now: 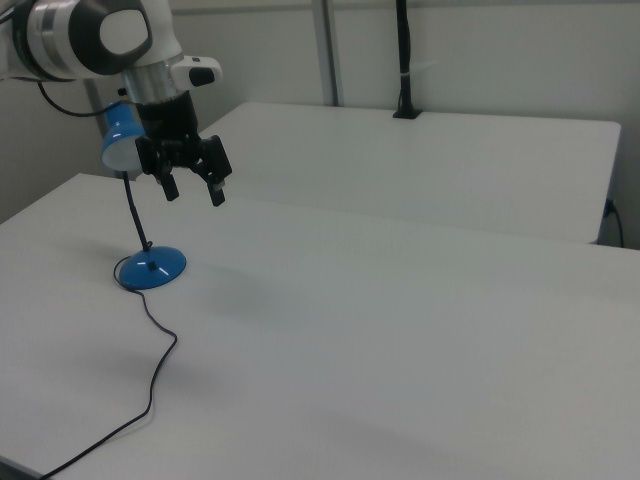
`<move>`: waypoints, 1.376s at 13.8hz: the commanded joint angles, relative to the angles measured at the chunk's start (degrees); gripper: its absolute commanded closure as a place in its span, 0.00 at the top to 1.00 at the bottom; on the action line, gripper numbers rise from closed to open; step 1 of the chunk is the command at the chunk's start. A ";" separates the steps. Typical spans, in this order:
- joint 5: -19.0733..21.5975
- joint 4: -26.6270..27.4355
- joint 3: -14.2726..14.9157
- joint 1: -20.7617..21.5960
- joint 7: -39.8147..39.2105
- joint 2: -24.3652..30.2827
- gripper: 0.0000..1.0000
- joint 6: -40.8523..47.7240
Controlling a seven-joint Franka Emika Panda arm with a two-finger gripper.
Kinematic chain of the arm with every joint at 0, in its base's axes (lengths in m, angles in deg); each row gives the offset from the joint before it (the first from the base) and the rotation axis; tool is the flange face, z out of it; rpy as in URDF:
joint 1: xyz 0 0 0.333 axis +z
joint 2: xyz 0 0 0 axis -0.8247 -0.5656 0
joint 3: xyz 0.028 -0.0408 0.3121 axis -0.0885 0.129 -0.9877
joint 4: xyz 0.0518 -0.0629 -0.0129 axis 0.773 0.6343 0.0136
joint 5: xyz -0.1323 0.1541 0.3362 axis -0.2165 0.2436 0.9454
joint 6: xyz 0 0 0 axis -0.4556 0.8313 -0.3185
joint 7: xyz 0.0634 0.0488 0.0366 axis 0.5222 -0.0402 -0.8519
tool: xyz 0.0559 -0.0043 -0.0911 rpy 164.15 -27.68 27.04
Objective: Turn on the lamp
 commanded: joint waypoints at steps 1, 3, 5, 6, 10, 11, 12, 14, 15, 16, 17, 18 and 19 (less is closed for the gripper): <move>-0.88 -0.65 0.43 0.42 1.09 0.04 1.00 1.62; -0.88 -0.65 0.34 0.59 1.18 -0.05 1.00 1.53; -0.80 -0.65 0.34 0.59 1.09 -0.14 1.00 1.53; -0.80 -0.65 0.34 0.50 1.09 -0.14 1.00 1.53; -0.80 -0.65 0.34 0.50 0.48 -0.14 0.92 1.53; -0.80 -0.65 0.34 0.50 0.39 -0.22 0.76 1.45; -0.62 -0.65 0.34 0.50 -0.05 -0.23 0.48 1.45; -0.45 -0.48 0.34 0.59 -0.93 -0.40 0.01 1.53; -0.44 -0.48 0.34 0.59 -1.02 -0.58 0.00 1.45; -0.36 -0.48 0.34 0.59 -1.37 -0.66 0.00 1.10; -0.36 -0.48 0.34 0.59 -2.33 -0.75 0.00 1.01; -0.09 -0.30 0.34 0.59 -4.25 -0.75 0.00 0.83; 0.08 -0.13 0.26 0.68 -5.49 -0.75 0.00 0.48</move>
